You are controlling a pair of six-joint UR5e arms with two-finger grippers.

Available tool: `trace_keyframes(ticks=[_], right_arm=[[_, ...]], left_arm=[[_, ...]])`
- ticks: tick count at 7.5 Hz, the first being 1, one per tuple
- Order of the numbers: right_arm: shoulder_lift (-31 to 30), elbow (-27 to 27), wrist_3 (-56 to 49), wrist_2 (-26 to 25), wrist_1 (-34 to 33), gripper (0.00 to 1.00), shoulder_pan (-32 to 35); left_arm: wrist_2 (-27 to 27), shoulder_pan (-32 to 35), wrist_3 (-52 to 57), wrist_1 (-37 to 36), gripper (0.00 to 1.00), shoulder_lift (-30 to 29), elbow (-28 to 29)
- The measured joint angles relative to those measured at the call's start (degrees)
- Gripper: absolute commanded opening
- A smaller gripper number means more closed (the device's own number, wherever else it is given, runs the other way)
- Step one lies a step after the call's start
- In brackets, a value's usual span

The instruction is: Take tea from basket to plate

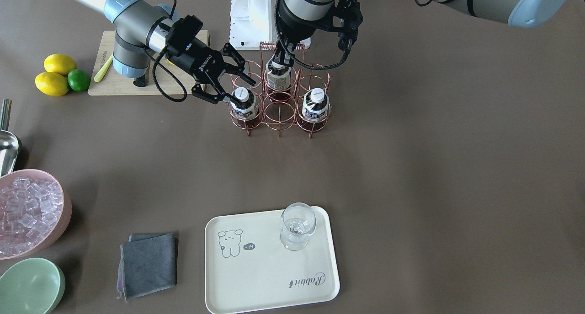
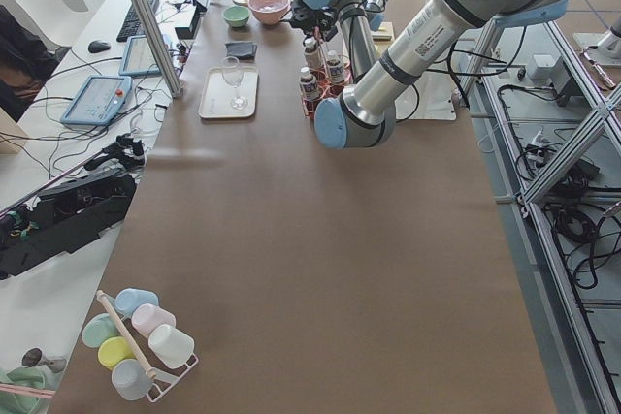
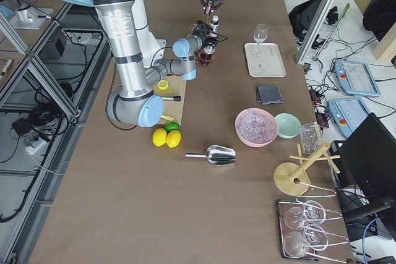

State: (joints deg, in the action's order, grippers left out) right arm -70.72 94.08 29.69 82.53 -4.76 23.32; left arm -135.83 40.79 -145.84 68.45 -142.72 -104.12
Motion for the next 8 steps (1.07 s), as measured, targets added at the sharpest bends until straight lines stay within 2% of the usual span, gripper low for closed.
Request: trace_keyframes(ticks=[4, 8], right_arm=[[-0.84, 0.74, -0.74, 0.50, -0.42, 0.00, 0.90], [-2.08, 10.16, -0.16, 3.65, -9.90, 0.00, 3.68]], left_arm=[[-1.24, 1.14, 0.03, -0.29, 0.00, 0.21, -0.02], [-1.56, 1.48, 0.03, -1.26, 0.00, 0.25, -0.01]])
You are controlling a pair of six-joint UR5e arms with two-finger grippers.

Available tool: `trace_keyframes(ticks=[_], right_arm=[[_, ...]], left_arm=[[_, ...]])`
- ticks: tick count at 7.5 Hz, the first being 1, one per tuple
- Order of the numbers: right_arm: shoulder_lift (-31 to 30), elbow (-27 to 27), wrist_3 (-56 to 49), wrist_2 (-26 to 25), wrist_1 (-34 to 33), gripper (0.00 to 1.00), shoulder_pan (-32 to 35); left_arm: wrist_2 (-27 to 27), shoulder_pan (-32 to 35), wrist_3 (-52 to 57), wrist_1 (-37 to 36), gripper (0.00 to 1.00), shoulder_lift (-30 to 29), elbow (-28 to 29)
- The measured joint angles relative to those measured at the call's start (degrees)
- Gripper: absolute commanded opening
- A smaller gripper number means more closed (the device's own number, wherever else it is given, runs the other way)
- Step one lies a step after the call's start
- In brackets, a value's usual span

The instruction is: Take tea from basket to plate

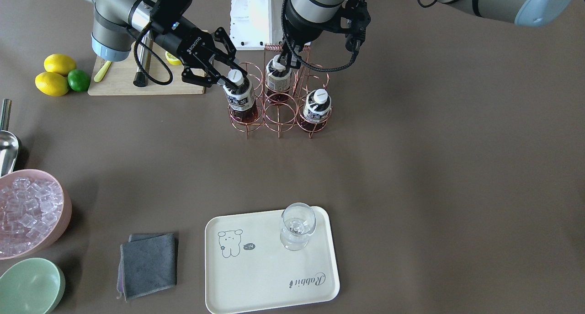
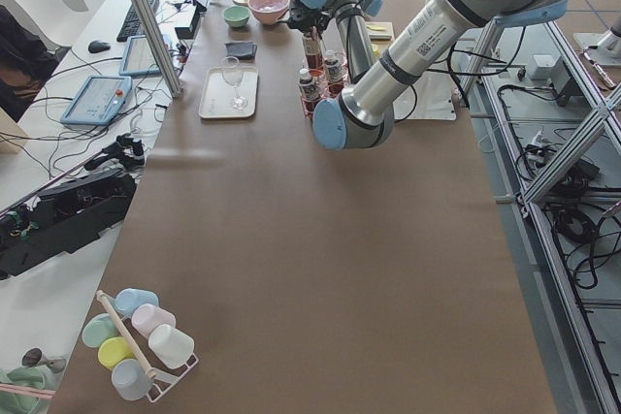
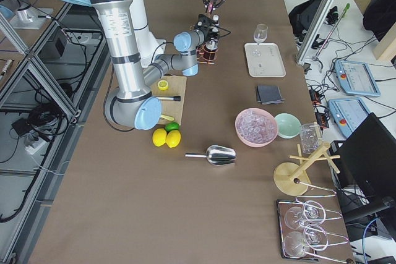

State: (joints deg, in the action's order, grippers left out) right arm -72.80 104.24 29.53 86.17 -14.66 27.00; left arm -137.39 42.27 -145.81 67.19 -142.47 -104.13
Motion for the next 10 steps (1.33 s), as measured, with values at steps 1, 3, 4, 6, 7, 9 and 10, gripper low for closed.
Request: trace_keyframes(ticks=[1, 3, 4, 6, 7, 9, 10], right_arm=[[-0.11, 1.73, 0.91, 0.15, -1.45, 0.00, 0.24], [-0.79, 5.12, 2.11, 1.70, -4.90, 0.00, 1.81], [-0.87, 6.22, 2.29, 5.22, -7.42, 0.00, 4.96], [-0.75, 6.87, 2.54, 12.88, -10.90, 0.00, 12.33], [-0.75, 6.87, 3.04, 15.33, -11.48, 0.00, 14.64], [-0.70, 6.52, 3.84, 17.48, -11.75, 0.00, 16.80], [-0.57, 5.60, 3.76, 17.70, -11.70, 0.00, 17.17]], left_arm=[[-0.04, 0.00, 0.00, -0.17, 0.00, 0.00, -0.05], [-0.07, 0.01, 0.00, -0.22, 0.00, 0.00, -0.04], [-0.07, 0.01, 0.00, -0.23, 0.00, 0.00, -0.03], [-0.07, 0.16, 0.00, -0.29, 0.00, 0.00, -0.02], [-0.07, 0.40, 0.00, -0.30, 0.00, 0.01, -0.07], [-0.07, 0.74, 0.00, -0.31, 0.00, 0.24, -0.23], [-0.07, 0.76, 0.00, -0.40, 0.00, 0.36, -0.29]])
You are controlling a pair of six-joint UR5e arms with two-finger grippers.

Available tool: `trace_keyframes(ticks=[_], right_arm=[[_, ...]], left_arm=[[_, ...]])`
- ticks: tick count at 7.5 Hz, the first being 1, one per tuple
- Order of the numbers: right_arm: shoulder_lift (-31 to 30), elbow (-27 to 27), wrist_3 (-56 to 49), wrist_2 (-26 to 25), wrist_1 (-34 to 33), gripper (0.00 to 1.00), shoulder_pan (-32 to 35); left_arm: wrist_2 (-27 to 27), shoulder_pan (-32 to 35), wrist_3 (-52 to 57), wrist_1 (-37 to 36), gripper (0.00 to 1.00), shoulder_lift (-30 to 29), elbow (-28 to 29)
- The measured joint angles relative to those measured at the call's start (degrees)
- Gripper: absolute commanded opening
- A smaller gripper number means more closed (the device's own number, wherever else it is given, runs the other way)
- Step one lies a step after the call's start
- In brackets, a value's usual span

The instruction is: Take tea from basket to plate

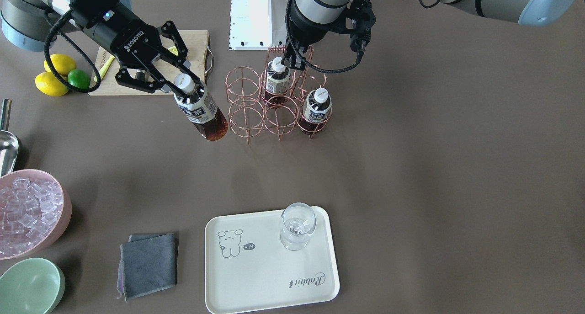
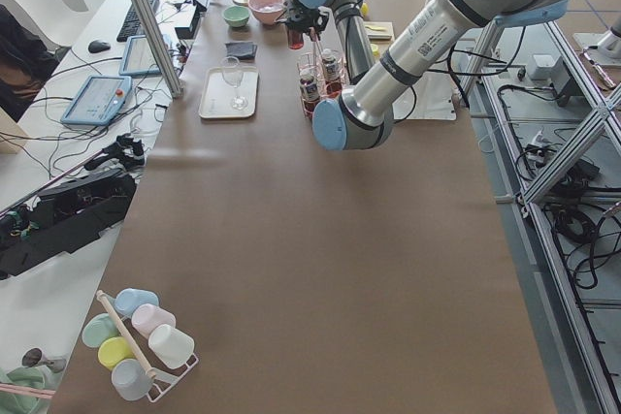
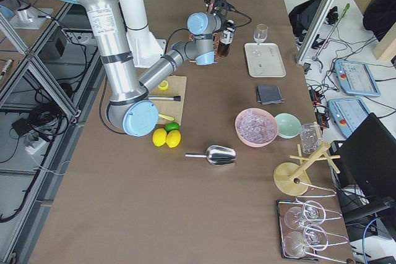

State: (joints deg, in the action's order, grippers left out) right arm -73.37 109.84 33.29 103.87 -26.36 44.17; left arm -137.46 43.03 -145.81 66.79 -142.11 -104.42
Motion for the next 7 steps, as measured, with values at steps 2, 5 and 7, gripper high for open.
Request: trace_keyframes(ticks=[2, 5, 7], right_arm=[[1.12, -3.32, -0.69, -0.08, 0.18, 0.00, 0.59], [7.58, -13.43, -1.59, -0.29, 1.55, 0.00, 3.65], [14.83, -24.42, -1.55, -1.78, 5.44, 0.00, 5.99]], left_arm=[[-0.47, 1.59, 0.11, -2.61, 0.00, 0.08, -1.05], [-2.31, 8.78, 8.41, -12.07, 0.00, 0.78, -5.47], [-3.19, 15.53, 20.63, -22.83, 0.00, 0.96, -6.73]])
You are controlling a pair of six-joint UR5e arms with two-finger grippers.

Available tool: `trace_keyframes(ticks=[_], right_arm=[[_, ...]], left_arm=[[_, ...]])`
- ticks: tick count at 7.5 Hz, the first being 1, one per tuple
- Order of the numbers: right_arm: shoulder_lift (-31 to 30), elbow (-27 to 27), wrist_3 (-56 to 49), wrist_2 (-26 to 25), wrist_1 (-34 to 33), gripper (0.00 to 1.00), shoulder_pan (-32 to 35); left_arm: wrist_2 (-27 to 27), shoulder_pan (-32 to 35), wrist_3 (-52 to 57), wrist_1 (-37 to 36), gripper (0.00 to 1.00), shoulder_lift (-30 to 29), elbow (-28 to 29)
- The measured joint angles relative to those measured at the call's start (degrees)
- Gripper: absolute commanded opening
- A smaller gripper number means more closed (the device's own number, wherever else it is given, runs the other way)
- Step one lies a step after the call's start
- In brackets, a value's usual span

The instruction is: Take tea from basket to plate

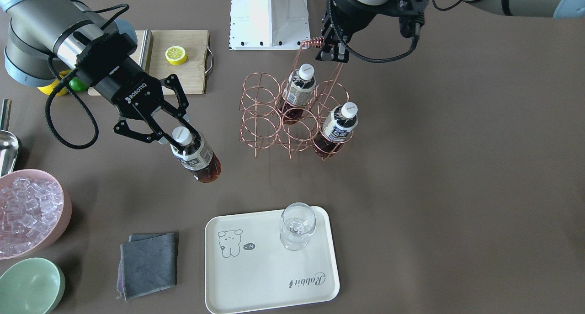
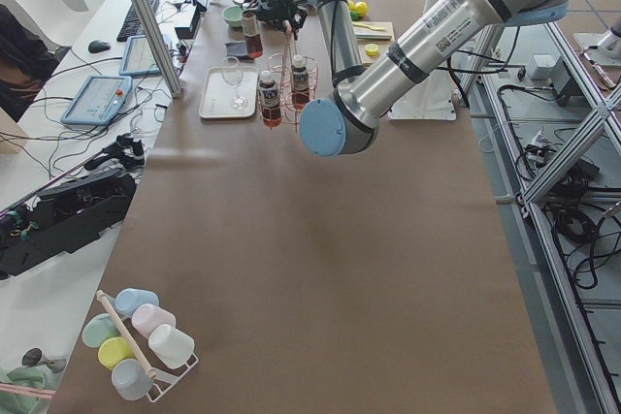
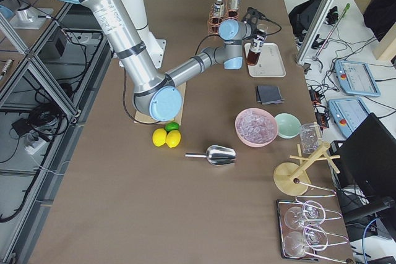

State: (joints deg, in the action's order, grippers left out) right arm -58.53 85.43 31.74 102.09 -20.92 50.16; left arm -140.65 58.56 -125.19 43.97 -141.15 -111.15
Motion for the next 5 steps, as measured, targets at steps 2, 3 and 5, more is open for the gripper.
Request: trace_keyframes(ticks=[2, 3, 5], right_arm=[[6.63, -9.22, 0.30, -3.34, 1.98, 0.00, 0.77], [9.34, -13.19, 0.48, -5.27, 2.87, 0.00, 0.80], [11.97, -20.00, 0.95, -8.39, 7.14, 0.00, 0.19]], left_arm=[[-0.13, 8.12, 11.26, -5.19, 0.00, 3.59, 0.11], [-0.08, 11.94, 17.60, -6.28, 0.00, 6.69, 0.81], [0.69, 15.93, 33.34, -6.54, 0.00, 11.29, 9.02]])
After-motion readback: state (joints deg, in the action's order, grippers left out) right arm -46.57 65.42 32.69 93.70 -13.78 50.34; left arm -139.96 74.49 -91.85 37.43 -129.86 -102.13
